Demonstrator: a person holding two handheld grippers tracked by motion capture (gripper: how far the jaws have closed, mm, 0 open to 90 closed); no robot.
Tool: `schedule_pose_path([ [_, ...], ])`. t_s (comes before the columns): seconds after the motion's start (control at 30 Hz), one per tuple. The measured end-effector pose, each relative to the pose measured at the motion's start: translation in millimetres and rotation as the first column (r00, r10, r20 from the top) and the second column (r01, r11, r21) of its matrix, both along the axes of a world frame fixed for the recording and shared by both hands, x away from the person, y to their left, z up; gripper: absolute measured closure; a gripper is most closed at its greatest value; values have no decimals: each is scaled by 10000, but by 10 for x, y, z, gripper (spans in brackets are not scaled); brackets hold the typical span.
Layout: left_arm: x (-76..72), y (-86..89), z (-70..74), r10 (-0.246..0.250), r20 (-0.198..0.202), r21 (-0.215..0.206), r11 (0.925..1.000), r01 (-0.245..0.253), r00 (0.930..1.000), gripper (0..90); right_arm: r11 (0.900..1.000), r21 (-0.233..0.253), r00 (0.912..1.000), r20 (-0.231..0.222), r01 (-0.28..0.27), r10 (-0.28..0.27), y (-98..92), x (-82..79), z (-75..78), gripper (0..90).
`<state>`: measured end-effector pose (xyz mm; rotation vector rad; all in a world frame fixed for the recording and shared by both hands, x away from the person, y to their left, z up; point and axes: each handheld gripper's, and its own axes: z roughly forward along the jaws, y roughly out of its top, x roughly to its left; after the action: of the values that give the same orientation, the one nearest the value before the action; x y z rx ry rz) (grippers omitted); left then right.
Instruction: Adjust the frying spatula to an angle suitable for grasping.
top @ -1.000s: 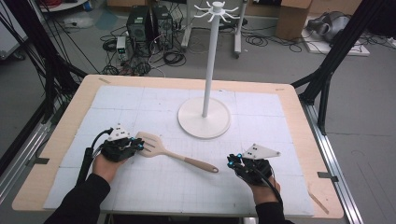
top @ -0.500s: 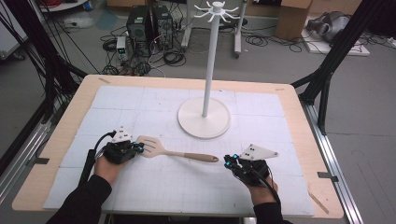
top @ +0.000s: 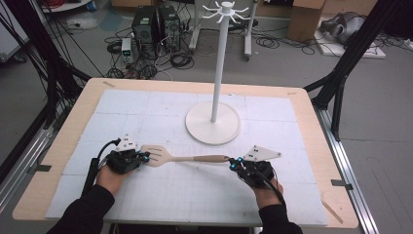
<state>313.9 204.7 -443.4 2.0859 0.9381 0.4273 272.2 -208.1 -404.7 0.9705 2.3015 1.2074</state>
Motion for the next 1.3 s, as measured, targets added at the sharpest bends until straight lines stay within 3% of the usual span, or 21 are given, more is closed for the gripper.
schedule_pose_path([
  [0.37,-155,-44,24,-290,-198,235,9993,295,9994,894,9956,-103,9957,79,928,-927,75,352,21,887],
  [0.67,-244,-75,28,-512,-183,230,9984,516,9985,894,9907,-161,9907,135,1354,-1352,134,511,-14,857],
  [0.73,-244,-74,30,-515,-229,210,9984,520,9984,893,9785,-53,9761,706,2063,-2054,107,526,37,854],
  [0.77,-243,-75,29,-514,-226,210,9984,519,9984,893,9785,-53,9761,706,2063,-2054,107,526,37,854],
  [0.8,-243,-73,30,-519,-241,209,9984,524,9984,893,9703,-65,9663,928,2417,-2401,91,541,55,825],
  [0.87,-242,-72,30,-518,-249,184,9985,522,9983,894,9610,-114,9562,1030,2764,-2738,87,576,66,805],
  [0.93,-239,-68,29,-524,-260,154,9985,528,9983,893,9595,-383,9561,1036,2791,-2739,117,595,52,805],
  [1.07,-240,-64,34,-556,-258,112,9984,559,9981,892,9630,-822,9639,947,2565,-2487,211,609,2,821],
  [1.13,-244,-62,36,-562,-265,46,9984,564,9981,890,9658,-834,9675,834,2457,-2389,246,616,-15,835],
  [1.17,-245,-60,38,-560,-289,1,9984,560,9980,881,9665,-951,9690,906,2383,-2300,281,618,-27,891],
  [1.3,-249,-49,48,-557,-349,-103,9984,554,9978,833,9692,-773,9704,813,2337,-2275,274,627,-29,892],
])
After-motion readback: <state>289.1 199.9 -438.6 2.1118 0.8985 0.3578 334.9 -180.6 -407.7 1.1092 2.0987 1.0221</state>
